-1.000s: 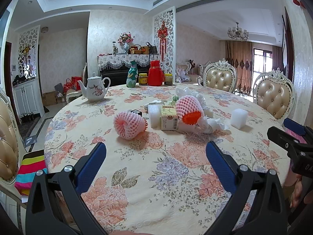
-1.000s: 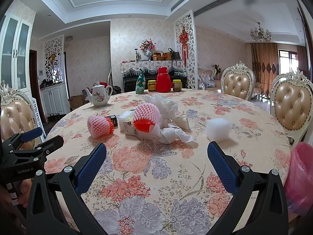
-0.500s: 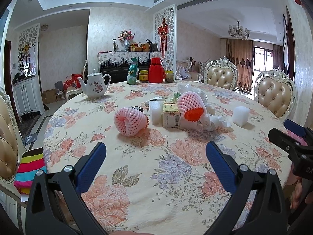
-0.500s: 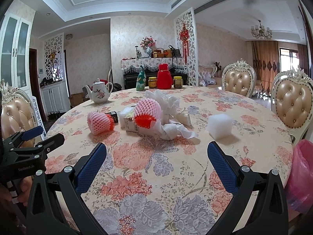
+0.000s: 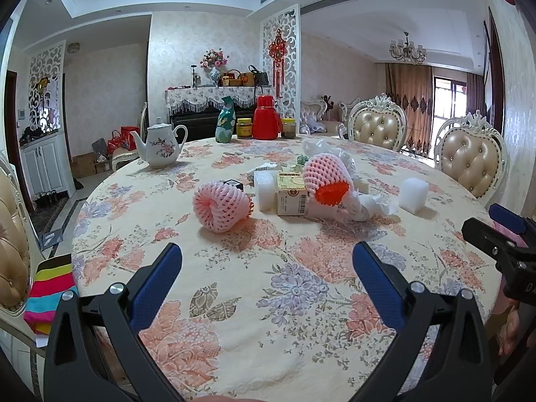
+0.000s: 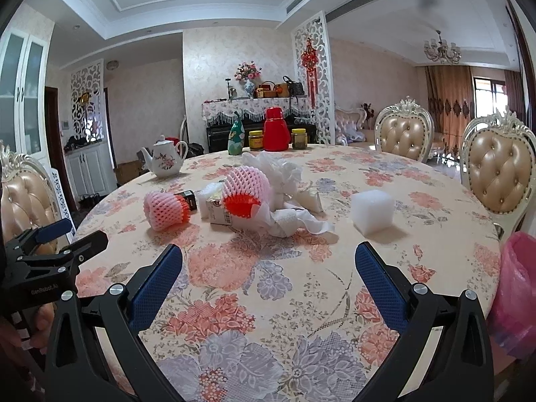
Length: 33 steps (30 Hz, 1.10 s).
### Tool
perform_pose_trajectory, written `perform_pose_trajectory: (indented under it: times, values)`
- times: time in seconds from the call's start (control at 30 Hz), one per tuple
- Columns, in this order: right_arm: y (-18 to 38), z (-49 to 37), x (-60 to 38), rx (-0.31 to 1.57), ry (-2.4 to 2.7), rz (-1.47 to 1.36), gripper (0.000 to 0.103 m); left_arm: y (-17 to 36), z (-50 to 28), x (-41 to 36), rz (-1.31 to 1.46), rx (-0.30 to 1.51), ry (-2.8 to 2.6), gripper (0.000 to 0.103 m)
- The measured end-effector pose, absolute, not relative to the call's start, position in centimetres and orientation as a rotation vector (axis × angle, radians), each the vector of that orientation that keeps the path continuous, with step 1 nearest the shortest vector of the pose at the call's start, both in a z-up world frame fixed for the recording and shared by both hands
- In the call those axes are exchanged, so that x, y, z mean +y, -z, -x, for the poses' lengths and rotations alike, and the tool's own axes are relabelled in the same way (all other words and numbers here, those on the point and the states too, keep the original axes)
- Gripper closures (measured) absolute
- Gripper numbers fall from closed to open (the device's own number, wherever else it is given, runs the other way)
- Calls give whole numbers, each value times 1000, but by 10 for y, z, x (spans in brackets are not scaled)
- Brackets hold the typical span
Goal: Collect trash
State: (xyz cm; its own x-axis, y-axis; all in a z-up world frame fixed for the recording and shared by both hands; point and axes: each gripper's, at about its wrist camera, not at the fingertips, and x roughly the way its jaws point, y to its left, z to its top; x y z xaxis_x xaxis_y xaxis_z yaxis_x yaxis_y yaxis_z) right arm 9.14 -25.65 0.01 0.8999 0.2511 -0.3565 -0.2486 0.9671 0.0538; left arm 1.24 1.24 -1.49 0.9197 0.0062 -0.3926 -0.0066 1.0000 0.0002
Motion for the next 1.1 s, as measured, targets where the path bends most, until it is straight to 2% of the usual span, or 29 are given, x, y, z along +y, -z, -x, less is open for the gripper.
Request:
perform_pose_trajectory:
  times: [0.43, 0.6, 1.1]
  values:
    - [10, -115, -250, 433, -225, 35, 6, 26, -51, 17, -50, 451, -31, 4]
    - [7, -154, -246, 522, -227, 30, 6, 22, -78, 39, -35, 472, -81, 4]
    - [3, -302, -182, 681, -292, -15, 6, 43, -190, 104, 74, 711, -114, 4]
